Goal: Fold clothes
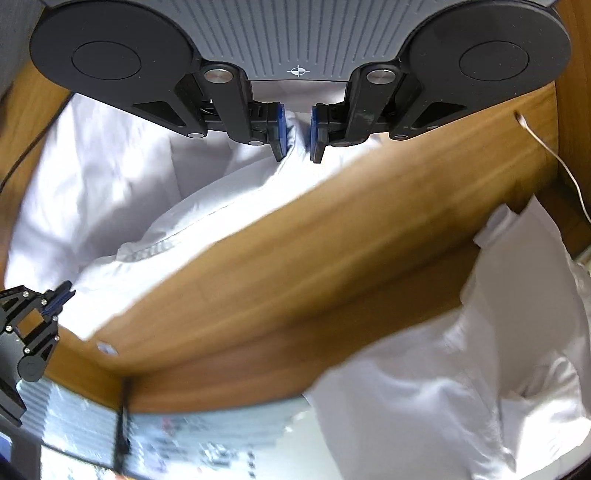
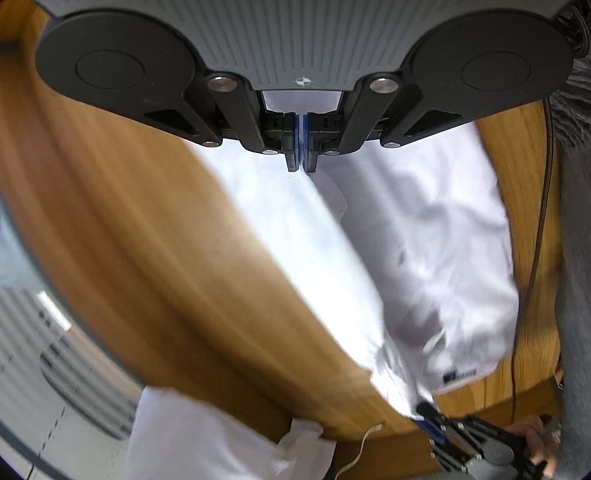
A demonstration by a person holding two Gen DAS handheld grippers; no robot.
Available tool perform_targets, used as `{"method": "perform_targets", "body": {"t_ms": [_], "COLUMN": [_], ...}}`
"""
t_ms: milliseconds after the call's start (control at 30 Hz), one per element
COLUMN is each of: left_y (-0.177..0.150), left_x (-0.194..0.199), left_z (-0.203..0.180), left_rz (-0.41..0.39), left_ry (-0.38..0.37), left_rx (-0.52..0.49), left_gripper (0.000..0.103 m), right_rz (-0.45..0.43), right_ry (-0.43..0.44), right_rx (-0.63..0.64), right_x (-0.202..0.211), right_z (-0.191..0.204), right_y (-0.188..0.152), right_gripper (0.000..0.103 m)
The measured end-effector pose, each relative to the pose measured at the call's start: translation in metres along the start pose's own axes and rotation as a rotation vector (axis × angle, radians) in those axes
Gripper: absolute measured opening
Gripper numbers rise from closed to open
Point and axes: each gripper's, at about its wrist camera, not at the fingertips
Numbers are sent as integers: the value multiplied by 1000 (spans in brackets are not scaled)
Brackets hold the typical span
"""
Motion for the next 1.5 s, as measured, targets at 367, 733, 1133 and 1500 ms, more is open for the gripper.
{"method": "perform_targets", "body": {"t_ms": [367, 733, 1133, 1500], "left_y": [-30, -56, -57, -75], "left_x": [-14, 17, -10, -16], "left_z": [-5, 51, 58, 53], "left_rz": [106, -33, -34, 38], "left_ry": [-41, -190, -143, -22], "left_rx": [70, 719, 925, 922], "left_gripper": [21, 53, 55, 2], "right_rz": [-21, -124, -183, -62], "right_ry": [-127, 44, -11, -55], "right_rx": [-95, -243, -536, -499], "right_x": [-52, 8, -17, -100], "right_z": [48, 39, 31, 68], "right_y": [-41, -16, 73, 85], "right_gripper": [3, 9, 29, 29]}}
Point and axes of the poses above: each gripper's, at about its wrist camera, not at the fingertips, and x roughly against the way its jaws point, z to its left, y to its top, and after that the axes turned 5 degrees about -x, right-handed
